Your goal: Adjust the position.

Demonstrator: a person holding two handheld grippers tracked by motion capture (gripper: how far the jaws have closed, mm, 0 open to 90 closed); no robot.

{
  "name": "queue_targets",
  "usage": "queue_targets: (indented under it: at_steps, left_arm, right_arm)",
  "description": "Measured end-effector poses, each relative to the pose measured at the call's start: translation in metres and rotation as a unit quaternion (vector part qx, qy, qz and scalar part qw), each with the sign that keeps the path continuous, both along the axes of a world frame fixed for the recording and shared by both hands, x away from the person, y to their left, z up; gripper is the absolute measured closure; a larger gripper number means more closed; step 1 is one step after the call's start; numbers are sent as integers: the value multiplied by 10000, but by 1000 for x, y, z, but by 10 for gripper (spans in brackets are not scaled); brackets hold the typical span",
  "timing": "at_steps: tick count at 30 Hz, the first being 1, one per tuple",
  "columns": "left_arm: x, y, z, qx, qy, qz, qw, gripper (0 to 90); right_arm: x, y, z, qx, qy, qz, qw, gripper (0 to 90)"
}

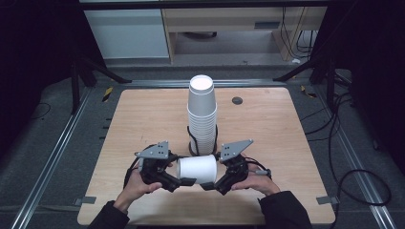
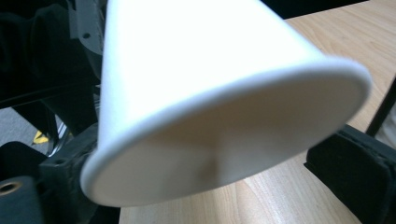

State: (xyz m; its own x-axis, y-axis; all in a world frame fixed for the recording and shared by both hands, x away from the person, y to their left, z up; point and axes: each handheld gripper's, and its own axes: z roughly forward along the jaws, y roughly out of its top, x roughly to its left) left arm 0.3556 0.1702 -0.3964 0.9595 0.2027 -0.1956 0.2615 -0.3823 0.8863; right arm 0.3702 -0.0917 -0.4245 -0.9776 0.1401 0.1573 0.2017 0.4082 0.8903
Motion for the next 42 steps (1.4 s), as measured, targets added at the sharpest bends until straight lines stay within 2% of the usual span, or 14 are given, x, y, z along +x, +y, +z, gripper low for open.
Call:
queue_targets:
  at_steps: [24,31,37,41,42]
  left_arm:
    - [2,1,0,101,55,-141,9998,213]
    - [1,1,1,64,67,-119,9999,212]
    - [2,11,8,-25,56,-31,10000,199]
    - [3,18,11,112,57,-40,9999,178]
    - [4,19,10,224,37,-20,9997,168]
  right_arm:
    - [0,-1,-2,-107,59,180,9998,93]
    - [0,-2,-2,-95,59,206,9997,93]
    - [1,-7,1,-140,12,151,9998,93]
    - [1,-10,2,-226,-55,102,9997,92]
    - [1,-11,2,-276,-71,86,9996,92]
